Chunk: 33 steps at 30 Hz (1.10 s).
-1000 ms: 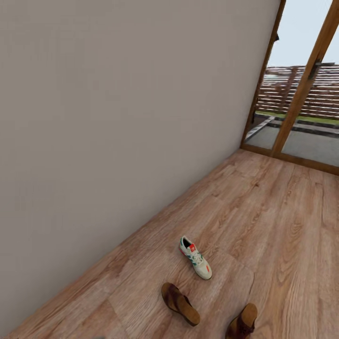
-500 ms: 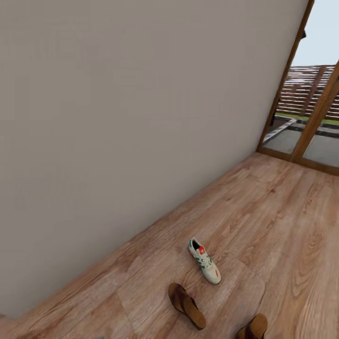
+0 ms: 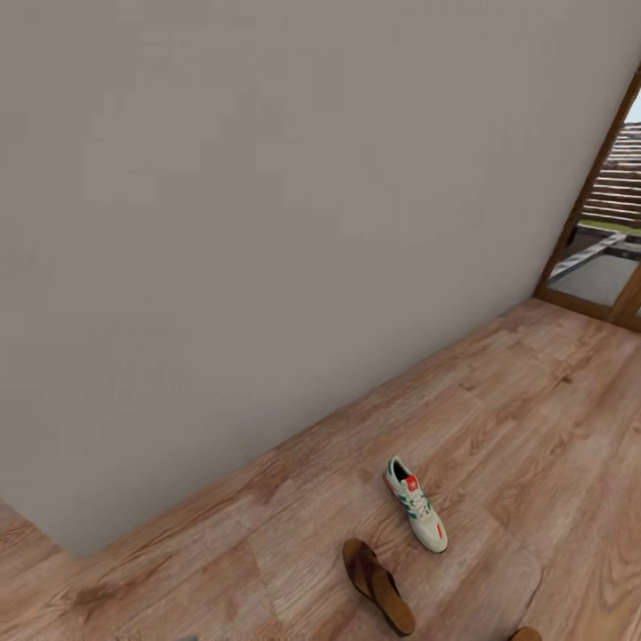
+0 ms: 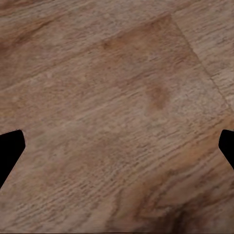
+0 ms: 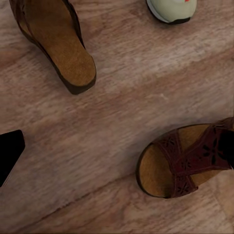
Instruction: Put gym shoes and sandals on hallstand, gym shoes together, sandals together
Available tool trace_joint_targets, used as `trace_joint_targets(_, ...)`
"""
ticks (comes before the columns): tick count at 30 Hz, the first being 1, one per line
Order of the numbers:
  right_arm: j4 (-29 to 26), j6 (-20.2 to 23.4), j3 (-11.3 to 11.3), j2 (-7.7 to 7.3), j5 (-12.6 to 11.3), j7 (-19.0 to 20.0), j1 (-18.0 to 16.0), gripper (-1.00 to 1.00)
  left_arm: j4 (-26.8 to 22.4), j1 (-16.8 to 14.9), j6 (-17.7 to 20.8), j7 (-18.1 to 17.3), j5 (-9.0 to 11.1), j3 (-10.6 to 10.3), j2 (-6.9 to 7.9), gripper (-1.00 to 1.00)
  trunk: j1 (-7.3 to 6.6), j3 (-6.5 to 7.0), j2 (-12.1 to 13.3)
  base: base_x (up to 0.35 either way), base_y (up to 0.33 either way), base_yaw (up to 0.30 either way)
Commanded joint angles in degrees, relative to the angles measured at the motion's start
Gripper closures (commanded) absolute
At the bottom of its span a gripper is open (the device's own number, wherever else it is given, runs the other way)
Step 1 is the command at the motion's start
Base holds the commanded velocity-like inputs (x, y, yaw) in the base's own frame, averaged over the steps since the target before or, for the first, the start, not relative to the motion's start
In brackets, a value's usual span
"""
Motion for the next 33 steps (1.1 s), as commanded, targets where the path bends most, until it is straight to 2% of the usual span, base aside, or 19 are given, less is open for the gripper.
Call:
trace_joint_targets(1,0.01,-0.14,-0.04,-0.01,0.38,-0.03,-0.02,-1.00,0.06,-0.04,-0.18,-0.04,0.51,-0.11,0.00,-1.00,-0.01,-0.05,-0.02,0.000,0.000,0.278)
trace_joint_targets(12,-0.08,-0.14,-0.10,-0.04,0.38,-0.03,-0.02,-1.00,0.06,-0.03,-0.18,-0.04,0.51,-0.11,0.00,-1.00,-0.01,-0.05,-0.02,0.000,0.000,0.250)
trace_joint_targets(21,-0.09,-0.14,-0.16,-0.09,0.38,-0.03,0.01,-1.00,0.06,-0.03,-0.18,-0.06,0.51,-0.11,0.00,-1.00,-0.01,-0.05,-0.02,-0.004,-0.012,0.040)
trace_joint_targets(33,-0.12,-0.23,-0.11,-0.10,0.38,-0.03,-0.04,-1.00,0.06,-0.04,-0.18,-0.13,0.51,-0.13,0.00,-1.00,-0.01,-0.05,-0.02,-0.072,-0.164,0.002)
